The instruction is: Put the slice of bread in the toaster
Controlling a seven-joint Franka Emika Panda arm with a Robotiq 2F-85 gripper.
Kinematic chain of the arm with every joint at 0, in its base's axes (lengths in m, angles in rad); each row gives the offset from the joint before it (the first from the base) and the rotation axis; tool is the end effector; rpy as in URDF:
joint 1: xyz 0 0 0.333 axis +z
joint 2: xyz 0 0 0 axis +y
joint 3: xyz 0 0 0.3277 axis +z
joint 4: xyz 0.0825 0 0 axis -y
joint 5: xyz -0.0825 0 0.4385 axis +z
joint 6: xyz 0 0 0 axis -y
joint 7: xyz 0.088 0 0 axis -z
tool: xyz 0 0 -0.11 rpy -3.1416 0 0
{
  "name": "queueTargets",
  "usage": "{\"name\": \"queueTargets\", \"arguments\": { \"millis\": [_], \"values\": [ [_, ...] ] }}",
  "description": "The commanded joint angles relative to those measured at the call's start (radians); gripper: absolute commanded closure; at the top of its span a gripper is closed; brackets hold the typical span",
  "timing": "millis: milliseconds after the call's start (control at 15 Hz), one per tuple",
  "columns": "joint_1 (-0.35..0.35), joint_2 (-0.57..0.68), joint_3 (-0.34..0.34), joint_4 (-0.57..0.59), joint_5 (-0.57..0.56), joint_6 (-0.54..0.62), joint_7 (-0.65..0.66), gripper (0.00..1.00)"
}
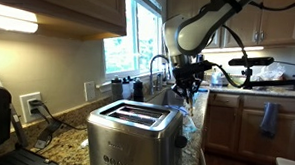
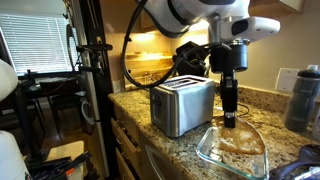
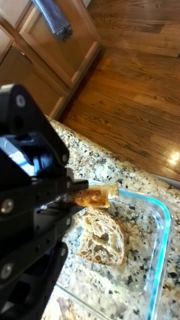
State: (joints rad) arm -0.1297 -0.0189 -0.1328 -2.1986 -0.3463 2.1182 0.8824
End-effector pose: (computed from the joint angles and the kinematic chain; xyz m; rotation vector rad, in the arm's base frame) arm 0.5422 -0.1627 0.3661 2.5312 -1.3083 0.0427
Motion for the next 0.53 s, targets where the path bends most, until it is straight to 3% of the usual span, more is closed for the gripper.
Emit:
{"name": "queueTargets", "arguments": {
  "millis": [0, 467],
  "values": [
    [0.002, -0.054, 0.009, -0.024, -0.019, -0.039, -0.081, 0.92],
    [0.002, -0.054, 0.014, -0.018, -0.022, -0.043, -0.182, 0.93]
  ]
}}
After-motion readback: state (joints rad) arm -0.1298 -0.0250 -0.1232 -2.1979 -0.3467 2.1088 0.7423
